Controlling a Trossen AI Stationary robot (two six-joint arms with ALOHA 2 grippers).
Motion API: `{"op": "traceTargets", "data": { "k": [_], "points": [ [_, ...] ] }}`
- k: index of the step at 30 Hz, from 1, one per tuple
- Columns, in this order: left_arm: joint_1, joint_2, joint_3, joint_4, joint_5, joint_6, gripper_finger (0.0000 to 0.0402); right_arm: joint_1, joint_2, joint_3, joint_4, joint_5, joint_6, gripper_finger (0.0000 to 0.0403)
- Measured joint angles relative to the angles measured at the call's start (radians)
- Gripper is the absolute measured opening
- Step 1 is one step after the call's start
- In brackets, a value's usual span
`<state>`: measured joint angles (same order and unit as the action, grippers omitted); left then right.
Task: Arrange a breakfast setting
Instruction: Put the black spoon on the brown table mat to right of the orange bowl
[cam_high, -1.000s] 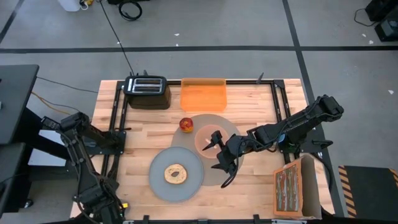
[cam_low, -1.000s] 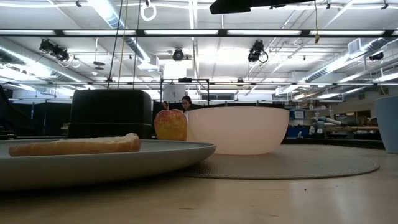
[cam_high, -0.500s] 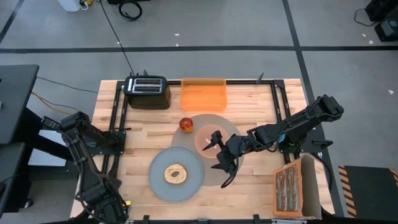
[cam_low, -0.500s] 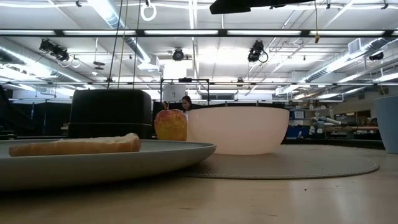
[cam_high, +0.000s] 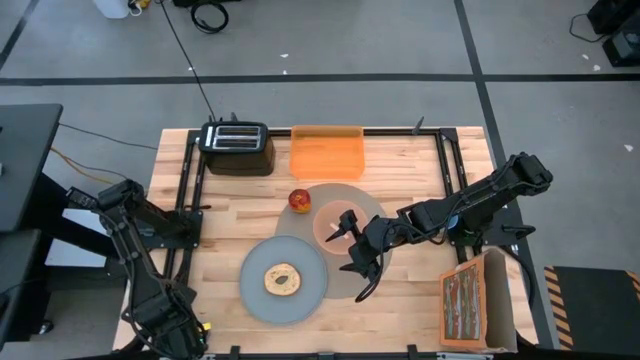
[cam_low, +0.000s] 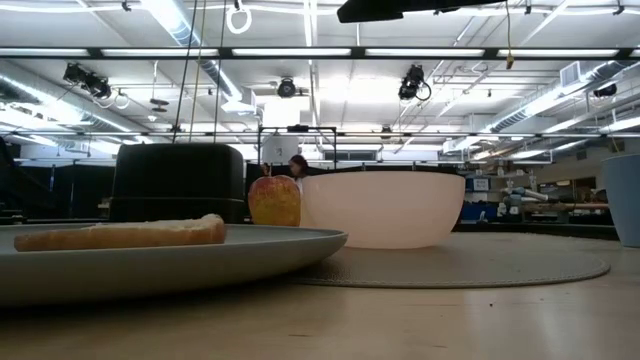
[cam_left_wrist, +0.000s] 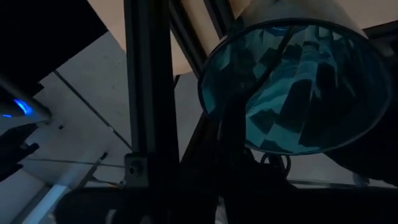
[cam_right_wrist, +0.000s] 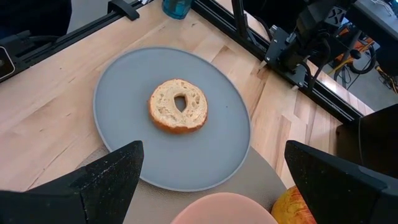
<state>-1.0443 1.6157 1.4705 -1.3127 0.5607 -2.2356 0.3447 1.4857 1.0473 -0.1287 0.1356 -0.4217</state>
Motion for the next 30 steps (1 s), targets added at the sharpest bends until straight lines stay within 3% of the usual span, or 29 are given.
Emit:
{"op": "traceTargets", "data": {
  "k": [19,30],
  "points": [
    [0.005,-0.059,-0.001,-0.010,0.044,0.006,0.0014,0.000,0.000,0.000,0.000,0.000,0.000,0.0399],
    [0.023,-0.170,-0.001,-0.012,0.045,0.030,0.0014,0.000,0.000,0.000,0.000,-0.004,0.003,0.0399]
  ]
}}
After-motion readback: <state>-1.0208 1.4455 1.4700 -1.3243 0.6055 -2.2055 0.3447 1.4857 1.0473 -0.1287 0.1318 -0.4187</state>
